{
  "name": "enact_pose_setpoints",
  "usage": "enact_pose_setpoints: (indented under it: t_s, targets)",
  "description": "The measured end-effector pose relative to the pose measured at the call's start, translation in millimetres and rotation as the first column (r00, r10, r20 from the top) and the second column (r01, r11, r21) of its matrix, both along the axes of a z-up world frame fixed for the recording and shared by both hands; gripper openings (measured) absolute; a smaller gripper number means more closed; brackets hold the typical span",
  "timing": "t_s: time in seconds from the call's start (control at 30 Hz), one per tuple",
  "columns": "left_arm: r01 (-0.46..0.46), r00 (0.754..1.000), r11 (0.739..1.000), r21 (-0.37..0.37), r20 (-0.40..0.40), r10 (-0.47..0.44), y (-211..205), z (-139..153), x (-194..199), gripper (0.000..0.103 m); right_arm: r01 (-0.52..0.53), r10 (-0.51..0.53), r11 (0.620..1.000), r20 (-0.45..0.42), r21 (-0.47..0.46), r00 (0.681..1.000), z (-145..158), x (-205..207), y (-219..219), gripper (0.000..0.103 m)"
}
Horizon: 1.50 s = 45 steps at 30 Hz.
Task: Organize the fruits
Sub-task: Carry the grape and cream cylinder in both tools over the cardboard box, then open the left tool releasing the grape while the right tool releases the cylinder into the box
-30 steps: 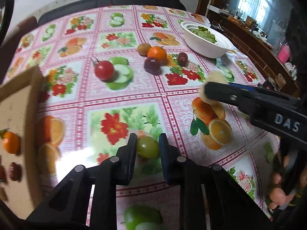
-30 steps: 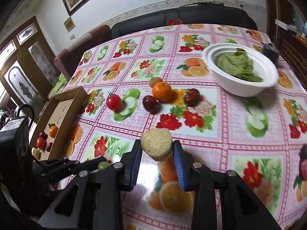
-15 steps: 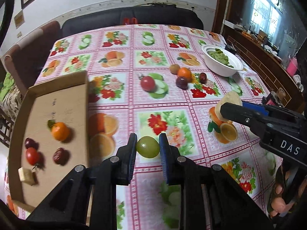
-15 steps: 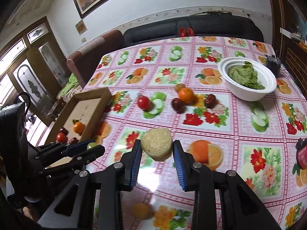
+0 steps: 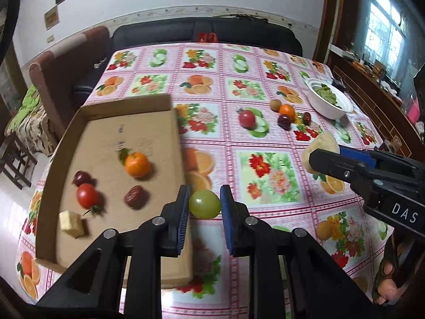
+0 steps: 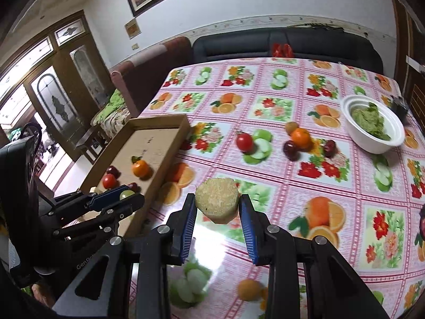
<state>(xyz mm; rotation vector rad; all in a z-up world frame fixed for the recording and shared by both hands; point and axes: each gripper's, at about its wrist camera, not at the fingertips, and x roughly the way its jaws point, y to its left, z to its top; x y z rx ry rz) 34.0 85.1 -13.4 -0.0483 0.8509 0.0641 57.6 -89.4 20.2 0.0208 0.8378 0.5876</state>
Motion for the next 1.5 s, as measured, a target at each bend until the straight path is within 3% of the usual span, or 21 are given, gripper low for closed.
enact_pose_setpoints:
  t_s: [0.77, 1.23, 1.5]
  targets:
    - [-0.18, 0.982, 0.981, -0.068, -0.061, 0.176, 96.2, -23.3, -29.3, 0.021, -0.22, 0.221, 0.975, -0.021, 0.041, 0.975, -7.2, 8.2, 125.8, 0.033]
    - [-0.191, 0.978, 0.976, -0.101, -0.108, 0.18, 112.9, -45.1, -10.0, 0.021, -0.237, 0.235, 0.972, -0.082, -0.013, 0.969, -43.9, 79.8, 214.6, 0.033]
    - [-0.183, 0.976, 0.978, -0.103, -0.136, 0.169, 114.5, -56.7, 3.2, 0.021, -0.249, 0.239, 0.967, -0.134, -0.062, 0.962, -71.2, 103.1, 236.3, 0.033]
